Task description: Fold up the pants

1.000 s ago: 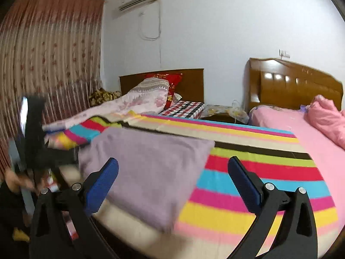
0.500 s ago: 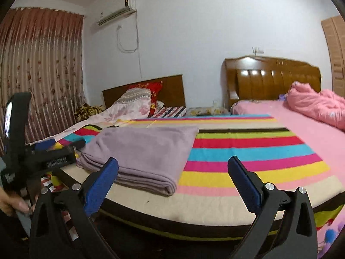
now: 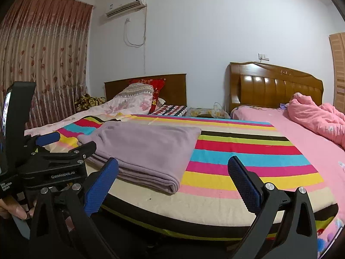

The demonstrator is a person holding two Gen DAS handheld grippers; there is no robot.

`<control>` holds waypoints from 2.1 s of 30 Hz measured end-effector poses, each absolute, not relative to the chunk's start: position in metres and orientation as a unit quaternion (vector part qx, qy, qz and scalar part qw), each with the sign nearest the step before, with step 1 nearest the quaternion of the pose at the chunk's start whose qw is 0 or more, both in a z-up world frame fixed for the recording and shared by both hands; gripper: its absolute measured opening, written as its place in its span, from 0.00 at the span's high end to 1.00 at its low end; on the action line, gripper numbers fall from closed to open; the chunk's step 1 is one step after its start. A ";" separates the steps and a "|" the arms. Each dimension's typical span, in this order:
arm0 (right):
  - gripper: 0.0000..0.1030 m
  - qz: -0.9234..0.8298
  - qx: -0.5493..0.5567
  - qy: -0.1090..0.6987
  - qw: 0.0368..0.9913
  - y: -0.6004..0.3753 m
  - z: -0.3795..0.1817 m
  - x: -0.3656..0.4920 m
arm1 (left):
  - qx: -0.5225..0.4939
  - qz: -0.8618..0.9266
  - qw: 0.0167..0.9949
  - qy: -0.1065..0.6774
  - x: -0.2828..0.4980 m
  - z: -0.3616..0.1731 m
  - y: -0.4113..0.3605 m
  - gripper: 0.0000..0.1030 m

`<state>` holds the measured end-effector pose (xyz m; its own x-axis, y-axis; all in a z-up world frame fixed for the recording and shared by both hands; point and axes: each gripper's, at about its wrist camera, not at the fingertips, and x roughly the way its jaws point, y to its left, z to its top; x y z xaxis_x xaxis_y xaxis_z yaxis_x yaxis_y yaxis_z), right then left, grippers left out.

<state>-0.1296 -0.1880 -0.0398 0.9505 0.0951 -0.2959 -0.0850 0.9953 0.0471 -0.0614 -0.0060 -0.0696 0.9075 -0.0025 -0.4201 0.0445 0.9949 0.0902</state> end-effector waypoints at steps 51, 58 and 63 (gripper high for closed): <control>0.05 0.044 0.032 0.167 0.984 -0.190 -0.045 -0.126 | 0.036 -0.005 0.974 0.223 -0.060 -0.070 0.005 0.01; 0.05 0.044 0.032 0.168 0.984 -0.189 -0.045 -0.127 | 0.037 -0.004 0.974 0.223 -0.060 -0.070 0.005 0.01; 0.05 0.043 0.033 0.168 0.984 -0.188 -0.045 -0.127 | 0.037 -0.001 0.974 0.222 -0.061 -0.070 0.006 0.01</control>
